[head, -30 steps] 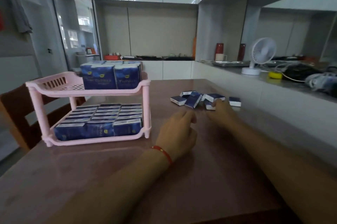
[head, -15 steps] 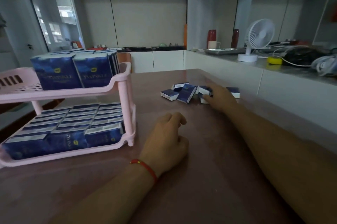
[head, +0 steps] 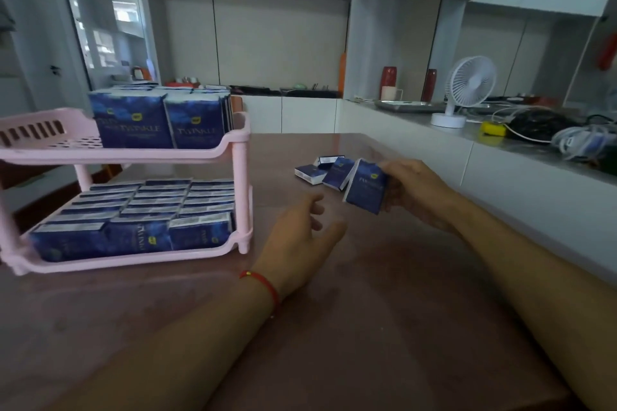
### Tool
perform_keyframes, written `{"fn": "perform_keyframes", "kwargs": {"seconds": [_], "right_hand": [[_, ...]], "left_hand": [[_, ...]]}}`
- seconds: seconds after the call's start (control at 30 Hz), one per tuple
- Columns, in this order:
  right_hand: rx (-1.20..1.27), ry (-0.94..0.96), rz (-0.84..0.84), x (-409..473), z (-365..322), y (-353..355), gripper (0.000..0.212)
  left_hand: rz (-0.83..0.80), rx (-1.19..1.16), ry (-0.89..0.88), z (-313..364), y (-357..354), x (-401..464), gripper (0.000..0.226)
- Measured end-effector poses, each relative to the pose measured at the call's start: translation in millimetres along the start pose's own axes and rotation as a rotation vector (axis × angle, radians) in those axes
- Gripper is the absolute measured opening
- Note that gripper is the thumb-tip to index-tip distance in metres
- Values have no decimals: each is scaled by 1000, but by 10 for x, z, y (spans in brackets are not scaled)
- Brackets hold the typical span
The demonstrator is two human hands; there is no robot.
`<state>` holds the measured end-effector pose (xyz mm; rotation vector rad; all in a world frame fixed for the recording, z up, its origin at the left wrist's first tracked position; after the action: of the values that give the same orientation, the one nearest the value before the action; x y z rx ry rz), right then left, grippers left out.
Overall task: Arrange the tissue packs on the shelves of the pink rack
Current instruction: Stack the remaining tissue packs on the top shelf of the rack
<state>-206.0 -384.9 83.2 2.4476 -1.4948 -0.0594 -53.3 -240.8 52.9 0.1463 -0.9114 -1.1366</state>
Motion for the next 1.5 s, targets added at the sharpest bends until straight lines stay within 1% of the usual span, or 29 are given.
{"fn": "perform_keyframes", "kwargs": {"seconds": [0.07,0.13,0.17,0.2,0.23,0.27,0.3,0.33,0.37,0.4,0.43,0.47,0.53,0.6,0.67,0.73,0.77,0.8,0.87,0.9,0.93,1.03,1.1,1.17,1.2,1.23,1.3,1.43,1.5], "right_hand": [[-9,-43,-176,-67,45,-331,35],[-91,-34,-252,-112,58,-567,38],[-141,-4,-221,-80,69,-587,37],[-233,60,-128,-10,70,-520,34],[-418,141,34,78,53,-372,30],[-692,213,220,176,60,-197,27],[-967,220,326,263,131,-87,31],[-1133,163,343,371,287,5,43],[-1182,67,305,473,475,98,58],[-1140,-27,257,552,645,176,68],[-1088,-97,215,593,763,208,73],[-1056,-128,186,619,824,204,74],[-1039,-122,203,611,803,210,69],[-1049,-55,226,494,621,188,50],[-1011,51,325,356,351,230,19],[-883,90,414,261,214,332,12],[-828,80,386,251,227,338,12],[-834,74,295,256,269,277,22],[-950,58,42,234,431,81,53],[-983,65,-29,207,467,24,58],[-976,82,-67,181,452,0,55],[-861,158,-69,136,291,11,34],[-597,106,-79,109,216,72,18],[-264,-1,-156,37,181,38,22],[-187,-30,-216,-26,149,-48,26],[-186,-28,-270,-92,94,-152,30],[-285,47,-314,-178,-36,-344,35],[-449,213,-261,-246,-241,-560,24],[-458,239,-228,-267,-278,-603,40]], "left_hand": [[-24,-139,61,-34,-24,-12,64],[-60,-212,80,-79,-60,-6,57],[-61,-213,87,-120,-58,-1,50],[-49,-209,96,-154,-46,-1,44],[-32,-214,104,-186,-34,-6,39],[-11,-227,111,-206,-24,-7,36],[6,-240,117,-224,-21,-4,34],[9,-246,125,-229,-26,-3,31],[4,-244,132,-238,-39,-2,30],[-1,-240,135,-244,-50,2,31],[-1,-237,135,-254,-55,3,32],[-2,-233,137,-263,-56,0,32],[5,-239,137,-260,-45,-7,33],[9,-240,132,-241,-28,-9,34],[18,-249,133,-236,-15,-8,35],[26,-253,145,-252,-10,-9,35],[29,-253,154,-267,-10,-9,35],[27,-253,160,-273,-13,-11,36],[25,-245,165,-275,-13,-16,37],[32,-243,165,-276,-7,-16,37],[40,-241,170,-286,-2,-18,38],[85,-232,158,-288,38,-29,40],[114,-197,107,-241,88,-28,45],[119,-186,36,-148,131,-39,61],[111,-189,10,-111,140,-48,69],[97,-187,-8,-90,136,-51,73],[64,-174,-18,-82,109,-43,70],[21,-309,19,-116,36,-23,77],[-30,-350,8,-71,-17,-34,78]]}}
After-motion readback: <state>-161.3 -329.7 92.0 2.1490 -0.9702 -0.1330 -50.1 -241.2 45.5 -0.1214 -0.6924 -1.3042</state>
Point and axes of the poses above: each hand's wrist, its own x-axis towards the middle knuckle, its own y-axis out of the back of the hand, z = x × y, the point moved 10 cm from there along x, towards the middle knuckle, and after that the axes turned 9 degrees about -y, right-handed, at the moved point
